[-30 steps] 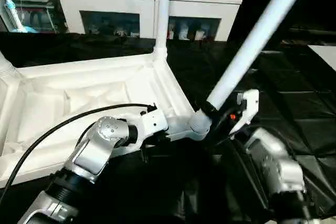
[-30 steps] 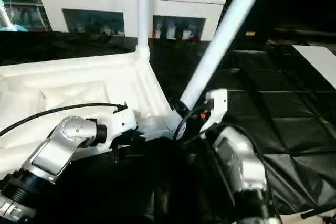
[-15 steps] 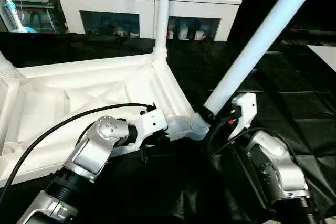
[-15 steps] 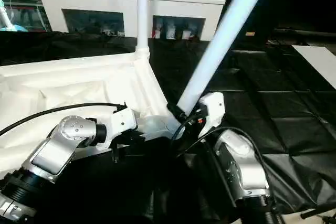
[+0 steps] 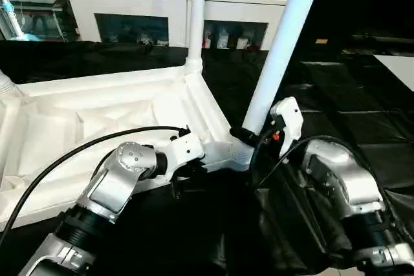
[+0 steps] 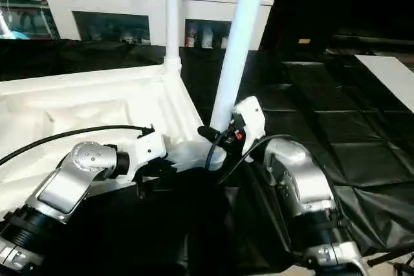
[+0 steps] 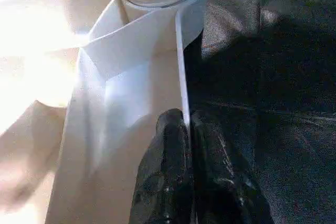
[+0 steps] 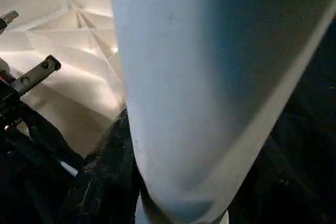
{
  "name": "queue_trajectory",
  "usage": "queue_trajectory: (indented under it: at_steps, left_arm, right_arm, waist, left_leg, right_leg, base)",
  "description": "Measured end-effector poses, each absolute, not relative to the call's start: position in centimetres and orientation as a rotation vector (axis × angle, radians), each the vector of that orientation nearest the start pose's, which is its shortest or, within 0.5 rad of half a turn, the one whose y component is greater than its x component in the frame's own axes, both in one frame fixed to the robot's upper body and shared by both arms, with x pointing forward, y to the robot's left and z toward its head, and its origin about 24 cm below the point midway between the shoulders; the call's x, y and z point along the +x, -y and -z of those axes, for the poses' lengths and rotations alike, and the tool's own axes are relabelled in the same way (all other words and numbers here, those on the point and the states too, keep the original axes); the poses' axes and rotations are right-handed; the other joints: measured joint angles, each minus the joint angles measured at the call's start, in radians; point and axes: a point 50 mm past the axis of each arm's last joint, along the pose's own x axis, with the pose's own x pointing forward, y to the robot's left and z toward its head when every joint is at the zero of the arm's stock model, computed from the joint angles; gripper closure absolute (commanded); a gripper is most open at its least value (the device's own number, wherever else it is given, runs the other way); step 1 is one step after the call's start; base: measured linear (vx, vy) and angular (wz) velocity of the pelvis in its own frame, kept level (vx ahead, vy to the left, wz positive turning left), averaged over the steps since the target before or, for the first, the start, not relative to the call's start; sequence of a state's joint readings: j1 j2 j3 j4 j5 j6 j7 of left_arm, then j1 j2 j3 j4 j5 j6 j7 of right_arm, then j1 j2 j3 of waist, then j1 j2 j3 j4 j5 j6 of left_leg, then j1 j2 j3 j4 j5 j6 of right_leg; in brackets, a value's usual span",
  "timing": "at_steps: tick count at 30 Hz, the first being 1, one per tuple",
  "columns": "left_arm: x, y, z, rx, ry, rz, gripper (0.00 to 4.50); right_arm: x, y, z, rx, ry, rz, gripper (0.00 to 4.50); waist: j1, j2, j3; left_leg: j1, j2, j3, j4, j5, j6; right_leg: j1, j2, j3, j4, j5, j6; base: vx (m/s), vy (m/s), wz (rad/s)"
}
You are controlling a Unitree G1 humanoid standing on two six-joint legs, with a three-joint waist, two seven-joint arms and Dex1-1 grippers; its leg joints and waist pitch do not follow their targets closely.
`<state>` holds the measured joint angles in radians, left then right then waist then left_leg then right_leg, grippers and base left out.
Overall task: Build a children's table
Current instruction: Move to table
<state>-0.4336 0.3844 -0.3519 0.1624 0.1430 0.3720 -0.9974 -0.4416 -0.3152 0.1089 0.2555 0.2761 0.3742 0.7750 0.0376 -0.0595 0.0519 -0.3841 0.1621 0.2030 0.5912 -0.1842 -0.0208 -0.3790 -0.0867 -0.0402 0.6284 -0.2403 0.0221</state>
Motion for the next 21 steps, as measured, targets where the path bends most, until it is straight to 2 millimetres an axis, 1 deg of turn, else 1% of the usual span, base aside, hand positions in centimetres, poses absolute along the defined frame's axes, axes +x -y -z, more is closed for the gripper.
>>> queue_trajectory:
  at_steps: [5,9,13,15,18,21]
  left_arm:
    - [29.2,-11.6,-5.7,0.561,-0.458,1.158,4.5]
    - [29.2,-11.6,-5.7,0.56,-0.459,1.158,4.5]
    - [29.2,-11.6,-5.7,0.558,-0.461,1.156,4.5]
    - [29.3,-11.6,-5.6,0.556,-0.463,1.148,4.5]
    - [29.8,-11.6,-5.5,0.551,-0.47,1.12,4.5]
    - [31.1,-10.5,-5.4,0.503,-0.491,1.023,4.5]
  right_arm:
    - [31.4,13.6,-7.3,-0.004,-0.264,-0.886,2.66]
    - [31.2,13.6,-7.1,0.001,-0.254,-0.875,2.66]
    - [31.2,13.5,-7.0,0.007,-0.25,-0.858,2.66]
    - [31.2,13.3,-6.9,0.014,-0.237,-0.83,2.66]
    - [31.6,12.8,-6.8,0.026,-0.212,-0.751,2.66]
    - [32.8,12.0,-6.6,0.065,-0.205,-0.552,2.66]
  waist:
    - [-0.004,-0.003,-0.001]
    - [-0.003,-0.005,-0.004]
    - [-0.003,-0.006,-0.005]
    - [-0.003,-0.005,-0.006]
    - [-0.005,-0.004,-0.006]
    - [-0.008,-0.005,-0.005]
  left_leg:
    - [0.0,0.0,0.0,0.0,0.0,0.0]
    - [0.0,0.0,0.0,-0.001,0.0,0.0]
    - [0.0,-0.001,0.0,-0.001,0.0,0.0]
    - [0.001,-0.001,0.0,-0.002,0.0,0.0]
    - [0.001,-0.001,0.0,-0.005,0.0,0.0]
    - [0.0,-0.003,0.0,-0.012,0.0,0.0]
  right_leg:
    - [0.0,0.0,0.0,-0.003,0.0,0.0]
    - [0.0,0.0,0.0,-0.006,0.0,0.0]
    - [0.0,-0.001,0.0,-0.006,0.0,0.0]
    - [0.0,-0.001,0.0,-0.006,0.0,0.0]
    - [-0.002,-0.001,-0.001,-0.01,0.0,0.001]
    - [-0.002,-0.002,-0.003,-0.022,-0.001,0.001]
  base:
    - [0.0,0.0,0.0]
    - [0.0,0.0,0.0]
    - [0.0,0.0,0.0]
    - [0.0,0.0,0.0]
    - [0.0,0.0,0.0]
    - [0.0,0.0,0.0]
